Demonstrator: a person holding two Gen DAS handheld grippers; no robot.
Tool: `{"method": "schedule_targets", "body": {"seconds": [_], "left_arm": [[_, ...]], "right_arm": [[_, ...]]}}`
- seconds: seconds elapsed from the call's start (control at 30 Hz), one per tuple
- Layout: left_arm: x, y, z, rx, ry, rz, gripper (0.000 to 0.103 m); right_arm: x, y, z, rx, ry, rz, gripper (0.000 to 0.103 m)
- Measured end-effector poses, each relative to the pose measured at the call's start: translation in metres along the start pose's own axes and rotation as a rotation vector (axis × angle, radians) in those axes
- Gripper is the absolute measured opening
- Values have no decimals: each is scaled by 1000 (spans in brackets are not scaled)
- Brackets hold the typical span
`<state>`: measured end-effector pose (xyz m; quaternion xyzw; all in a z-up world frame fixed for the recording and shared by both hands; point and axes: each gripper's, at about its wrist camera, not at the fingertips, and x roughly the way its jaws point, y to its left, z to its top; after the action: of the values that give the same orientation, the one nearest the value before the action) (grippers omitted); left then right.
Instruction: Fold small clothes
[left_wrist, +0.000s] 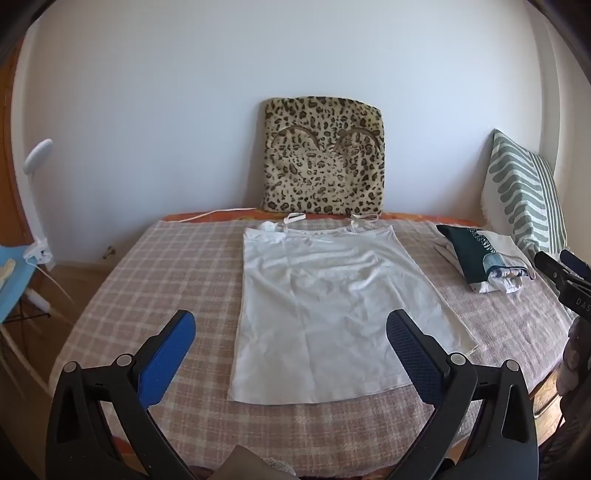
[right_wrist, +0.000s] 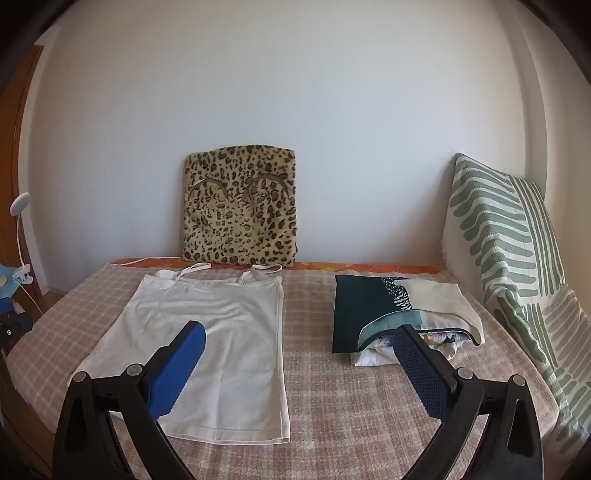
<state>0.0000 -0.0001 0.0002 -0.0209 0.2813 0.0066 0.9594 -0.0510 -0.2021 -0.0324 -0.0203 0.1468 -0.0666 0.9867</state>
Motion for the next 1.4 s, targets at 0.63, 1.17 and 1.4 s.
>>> {"method": "schedule_targets", "body": {"seconds": [0.63,1.17,1.4], "left_arm": [[1,2,5,-1,-13,0,103],[-7,3,5,-6,-28,3,103],[-7,2,5,-4,-29,6,103]], "right_arm": [[0,-2,0,20,-10,-6,103],[4,-2,0,16,-3,-8,103],[5,-2,0,16,-2,-7,103]]}}
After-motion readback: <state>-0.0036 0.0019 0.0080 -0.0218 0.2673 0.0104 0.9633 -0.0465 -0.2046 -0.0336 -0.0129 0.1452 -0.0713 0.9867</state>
